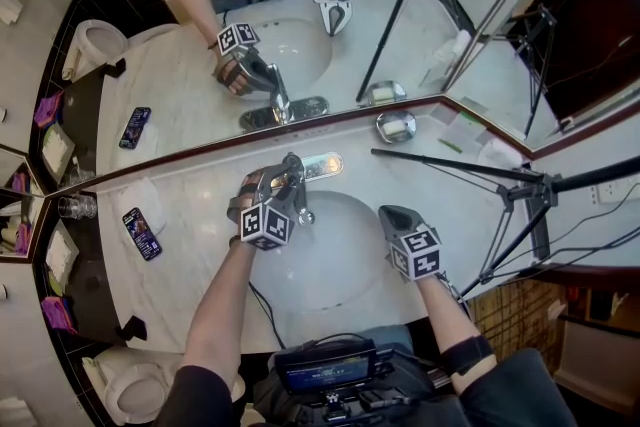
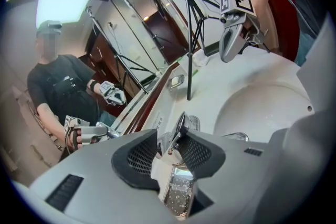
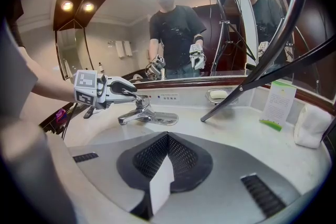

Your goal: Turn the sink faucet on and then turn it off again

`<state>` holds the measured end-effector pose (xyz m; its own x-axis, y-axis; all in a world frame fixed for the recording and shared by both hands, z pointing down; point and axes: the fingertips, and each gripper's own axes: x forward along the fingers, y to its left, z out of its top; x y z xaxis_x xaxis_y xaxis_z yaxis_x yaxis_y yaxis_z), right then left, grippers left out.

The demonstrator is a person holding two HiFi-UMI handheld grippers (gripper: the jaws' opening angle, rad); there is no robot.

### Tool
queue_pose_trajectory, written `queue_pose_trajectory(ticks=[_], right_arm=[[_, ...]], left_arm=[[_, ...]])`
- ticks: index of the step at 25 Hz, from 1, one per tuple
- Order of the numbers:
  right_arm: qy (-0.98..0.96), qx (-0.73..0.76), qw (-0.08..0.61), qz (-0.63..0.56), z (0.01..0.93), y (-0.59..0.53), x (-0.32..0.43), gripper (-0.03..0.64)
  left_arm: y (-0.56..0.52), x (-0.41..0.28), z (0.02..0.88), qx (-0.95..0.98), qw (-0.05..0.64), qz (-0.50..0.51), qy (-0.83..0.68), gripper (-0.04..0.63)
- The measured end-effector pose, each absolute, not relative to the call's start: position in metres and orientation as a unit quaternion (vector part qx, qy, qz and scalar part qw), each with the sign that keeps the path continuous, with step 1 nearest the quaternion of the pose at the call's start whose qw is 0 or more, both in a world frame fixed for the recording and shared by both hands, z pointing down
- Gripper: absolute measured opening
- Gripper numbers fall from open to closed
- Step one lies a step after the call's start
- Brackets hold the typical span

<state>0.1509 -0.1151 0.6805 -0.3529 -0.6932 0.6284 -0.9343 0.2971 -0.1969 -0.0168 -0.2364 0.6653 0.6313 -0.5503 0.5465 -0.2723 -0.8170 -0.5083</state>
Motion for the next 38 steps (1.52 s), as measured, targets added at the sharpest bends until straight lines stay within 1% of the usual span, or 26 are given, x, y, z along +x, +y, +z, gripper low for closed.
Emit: queue_pose_trajectory(ticks=[4,8,12,21,30,31,33,35,38], right_arm=[[-0.776,0.523,0.219,0.275,0.681,-0.115,0.148,0.02],[-0.777,0.522,0.219,0.275,0.681,-0.116,0.147,0.02],[-0.777,0.522,0.218,0.275,0.681,-0.116,0.147,0.02],[-0.782,0.52,0.211,0.271,0.676,-0.113,0.146,0.02],[-0.796,0.507,0.205,0.258,0.665,-0.108,0.132,0.02],[-0.799,0.505,0.204,0.256,0.664,-0.108,0.13,0.02],[-0.803,0.501,0.202,0.252,0.661,-0.108,0.123,0.02],[-0.808,0.496,0.2,0.248,0.658,-0.107,0.117,0.02],[-0.814,0.49,0.199,0.241,0.651,-0.108,0.108,0.02]], left_arm=[[-0.241,-0.016,0.663,-0.892,0.163,-0.353,0.229,0.132],[-0.241,-0.017,0.665,-0.896,0.151,-0.353,0.222,0.124],[-0.24,-0.017,0.666,-0.894,0.157,-0.36,0.217,0.118],[-0.234,-0.018,0.669,-0.881,0.166,-0.376,0.236,0.076],[-0.209,-0.038,0.651,-0.868,0.182,-0.387,0.252,0.074],[-0.205,-0.042,0.647,-0.867,0.182,-0.385,0.258,0.069],[-0.199,-0.051,0.637,-0.865,0.177,-0.378,0.277,0.03],[-0.192,-0.06,0.627,-0.864,0.168,-0.369,0.298,0.008],[-0.18,-0.074,0.612,-0.866,0.141,-0.35,0.329,0.006]])
